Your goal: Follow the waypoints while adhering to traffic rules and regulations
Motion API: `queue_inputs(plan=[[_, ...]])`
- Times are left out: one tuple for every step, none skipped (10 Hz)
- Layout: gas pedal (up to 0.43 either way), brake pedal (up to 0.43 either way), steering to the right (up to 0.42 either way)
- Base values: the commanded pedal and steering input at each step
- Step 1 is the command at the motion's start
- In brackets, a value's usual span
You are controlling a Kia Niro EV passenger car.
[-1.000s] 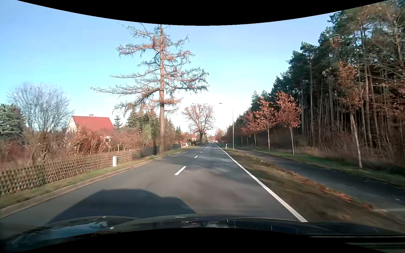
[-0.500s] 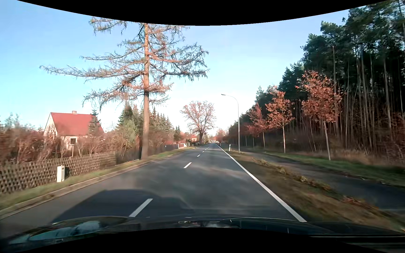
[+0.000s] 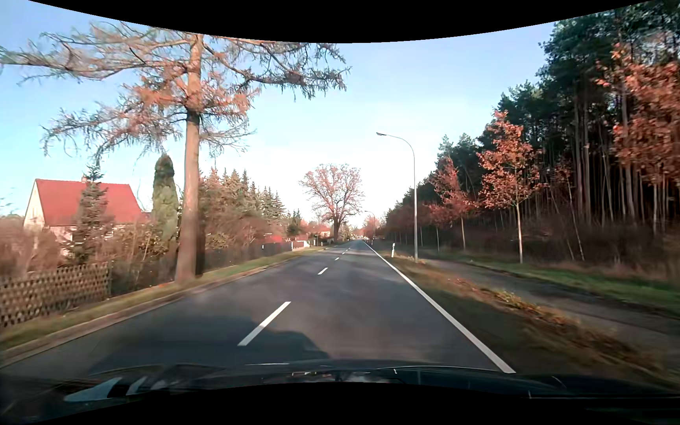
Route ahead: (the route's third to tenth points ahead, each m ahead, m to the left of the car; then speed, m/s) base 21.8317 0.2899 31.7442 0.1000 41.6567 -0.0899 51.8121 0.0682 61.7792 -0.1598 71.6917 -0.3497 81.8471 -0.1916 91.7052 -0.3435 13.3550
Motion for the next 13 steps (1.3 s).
queue_inputs(plan=[[0.087,0.0,0.0],[0.087,0.0,0.0],[0.087,0.0,0.0],[0.087,0.0,0.0],[0.087,0.0,0.0],[0.087,0.0,0.0],[0.087,0.0,0.0],[0.087,0.0,0.0],[0.087,0.0,0.0],[0.087,0.0,0.0],[0.087,0.0,0.0],[0.087,0.0,0.0],[0.087,0.0,0.0]])
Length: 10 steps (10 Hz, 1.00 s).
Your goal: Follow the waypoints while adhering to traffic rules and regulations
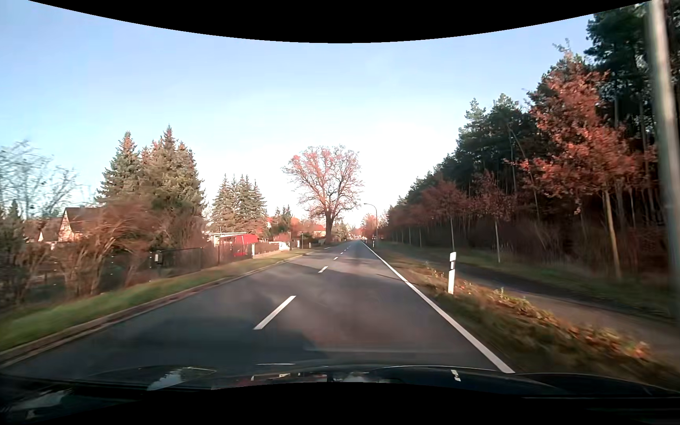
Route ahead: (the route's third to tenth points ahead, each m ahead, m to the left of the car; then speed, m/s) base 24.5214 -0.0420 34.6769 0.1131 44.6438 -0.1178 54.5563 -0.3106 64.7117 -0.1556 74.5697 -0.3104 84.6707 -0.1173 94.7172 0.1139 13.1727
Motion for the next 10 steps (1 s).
queue_inputs(plan=[[0.087,0.0,0.0],[0.087,0.0,0.0],[0.087,0.0,0.0],[0.087,0.0,-0.001],[0.087,0.0,0.0],[0.098,0.0,-0.001],[0.098,0.0,-0.001],[0.098,0.0,-0.003],[0.098,0.0,-0.004],[0.098,0.0,-0.004]])
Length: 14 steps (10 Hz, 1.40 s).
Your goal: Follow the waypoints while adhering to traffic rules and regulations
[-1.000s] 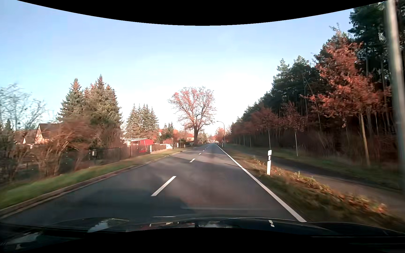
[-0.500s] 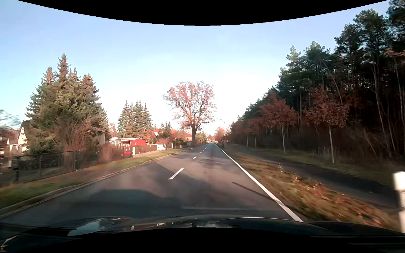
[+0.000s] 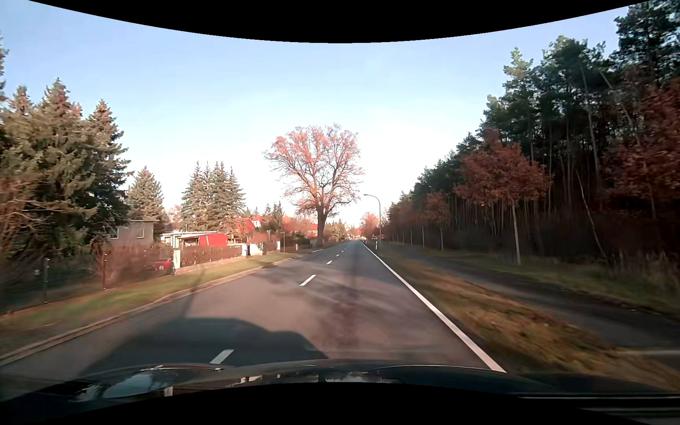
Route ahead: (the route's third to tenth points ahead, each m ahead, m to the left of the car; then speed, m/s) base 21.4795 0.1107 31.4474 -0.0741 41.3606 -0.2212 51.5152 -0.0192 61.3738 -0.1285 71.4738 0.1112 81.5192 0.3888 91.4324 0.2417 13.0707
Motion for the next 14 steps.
queue_inputs(plan=[[0.098,0.0,-0.004],[0.098,0.0,-0.004],[0.098,0.0,-0.004],[0.098,0.0,-0.004],[0.098,0.0,-0.003],[0.098,0.0,-0.004],[0.098,0.0,-0.004],[0.098,0.0,-0.003],[0.098,0.0,-0.003],[0.098,0.0,-0.002],[0.098,0.0,-0.002],[0.098,0.0,-0.002],[0.098,0.0,-0.002],[0.098,0.0,-0.001]])
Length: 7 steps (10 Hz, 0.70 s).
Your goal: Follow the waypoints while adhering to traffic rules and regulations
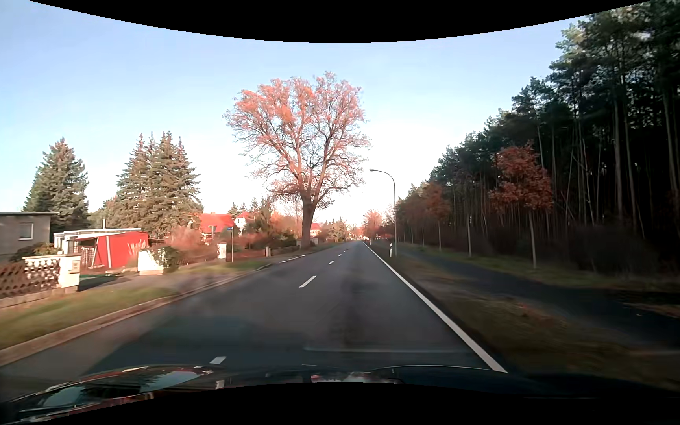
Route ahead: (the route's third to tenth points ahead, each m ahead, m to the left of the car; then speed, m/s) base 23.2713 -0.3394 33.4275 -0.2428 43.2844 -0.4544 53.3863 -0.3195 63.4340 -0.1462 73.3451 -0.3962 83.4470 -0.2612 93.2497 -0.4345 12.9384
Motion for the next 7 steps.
queue_inputs(plan=[[0.098,0.0,-0.002],[0.098,0.0,-0.002],[0.098,0.0,-0.002],[0.098,0.0,-0.002],[0.098,0.0,-0.001],[0.098,0.0,-0.001],[0.098,0.0,-0.002]])
